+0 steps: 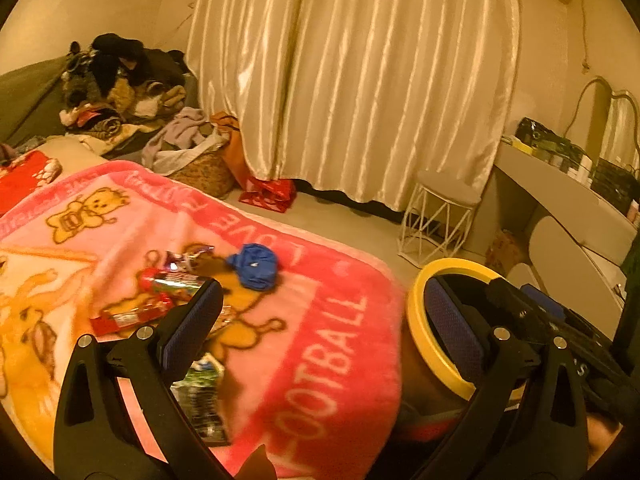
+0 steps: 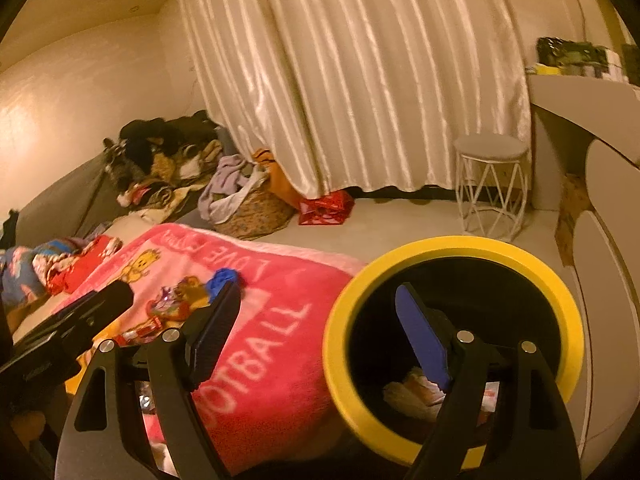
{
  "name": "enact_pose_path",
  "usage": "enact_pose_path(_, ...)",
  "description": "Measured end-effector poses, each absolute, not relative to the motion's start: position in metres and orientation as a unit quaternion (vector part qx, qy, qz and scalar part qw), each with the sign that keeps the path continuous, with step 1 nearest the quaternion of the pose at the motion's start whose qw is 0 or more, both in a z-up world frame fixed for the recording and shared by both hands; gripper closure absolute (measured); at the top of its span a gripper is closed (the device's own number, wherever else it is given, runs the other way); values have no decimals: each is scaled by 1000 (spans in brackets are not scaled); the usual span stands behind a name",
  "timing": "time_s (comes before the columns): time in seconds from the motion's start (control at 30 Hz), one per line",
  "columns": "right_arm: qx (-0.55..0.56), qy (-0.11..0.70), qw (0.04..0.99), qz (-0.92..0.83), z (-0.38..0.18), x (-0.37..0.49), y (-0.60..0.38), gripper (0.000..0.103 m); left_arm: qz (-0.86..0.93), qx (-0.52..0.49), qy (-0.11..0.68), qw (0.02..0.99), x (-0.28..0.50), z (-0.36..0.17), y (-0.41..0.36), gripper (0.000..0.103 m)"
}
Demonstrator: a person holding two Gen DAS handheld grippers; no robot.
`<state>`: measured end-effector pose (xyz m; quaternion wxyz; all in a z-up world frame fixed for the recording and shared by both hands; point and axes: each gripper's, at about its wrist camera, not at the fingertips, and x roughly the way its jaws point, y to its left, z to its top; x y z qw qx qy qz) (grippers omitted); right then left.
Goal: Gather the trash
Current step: 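Move both tools back to the remaining wrappers on the blanket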
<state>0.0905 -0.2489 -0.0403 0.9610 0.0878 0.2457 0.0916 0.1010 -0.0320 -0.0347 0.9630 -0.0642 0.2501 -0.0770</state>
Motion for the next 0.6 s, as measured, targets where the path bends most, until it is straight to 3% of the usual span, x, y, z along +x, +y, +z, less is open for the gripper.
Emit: enact_pose_path(0.6, 42, 277, 944, 173, -43, 108, -171, 23, 20, -109, 253, 961, 98, -45, 65, 10)
